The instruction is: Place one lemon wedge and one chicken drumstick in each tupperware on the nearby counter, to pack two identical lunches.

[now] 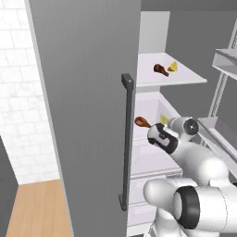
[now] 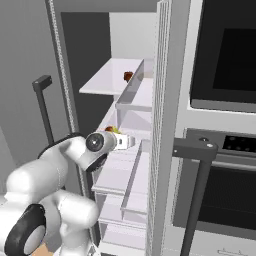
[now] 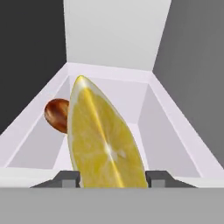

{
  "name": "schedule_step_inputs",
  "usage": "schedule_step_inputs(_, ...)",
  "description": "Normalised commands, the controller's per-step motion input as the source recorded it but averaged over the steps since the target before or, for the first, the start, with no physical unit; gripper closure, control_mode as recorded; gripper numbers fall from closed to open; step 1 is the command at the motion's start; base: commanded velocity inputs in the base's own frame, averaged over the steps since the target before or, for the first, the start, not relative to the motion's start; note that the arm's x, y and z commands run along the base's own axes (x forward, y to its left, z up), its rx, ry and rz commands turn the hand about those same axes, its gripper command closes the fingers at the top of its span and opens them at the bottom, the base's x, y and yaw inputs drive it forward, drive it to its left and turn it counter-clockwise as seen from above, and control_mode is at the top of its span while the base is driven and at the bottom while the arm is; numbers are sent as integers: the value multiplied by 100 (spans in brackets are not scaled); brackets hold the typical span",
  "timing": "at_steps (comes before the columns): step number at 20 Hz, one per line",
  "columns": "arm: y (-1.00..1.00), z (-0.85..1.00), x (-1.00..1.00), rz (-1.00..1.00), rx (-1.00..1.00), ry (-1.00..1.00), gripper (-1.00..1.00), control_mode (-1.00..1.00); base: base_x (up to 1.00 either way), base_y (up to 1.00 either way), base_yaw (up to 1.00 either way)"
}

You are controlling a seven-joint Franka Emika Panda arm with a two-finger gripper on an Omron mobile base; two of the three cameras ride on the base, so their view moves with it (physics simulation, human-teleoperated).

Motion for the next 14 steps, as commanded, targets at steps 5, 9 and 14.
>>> schedule_step_inputs(5, 29, 100, -72, 0, 0, 9, 100, -100, 0, 0, 0)
schedule_step_inputs(9, 58, 100, -100, 0, -2, 41, 100, -100, 0, 0, 0)
schedule_step_inputs(14, 55, 41, -75, 1, 9, 20, 100, -100, 0, 0, 0)
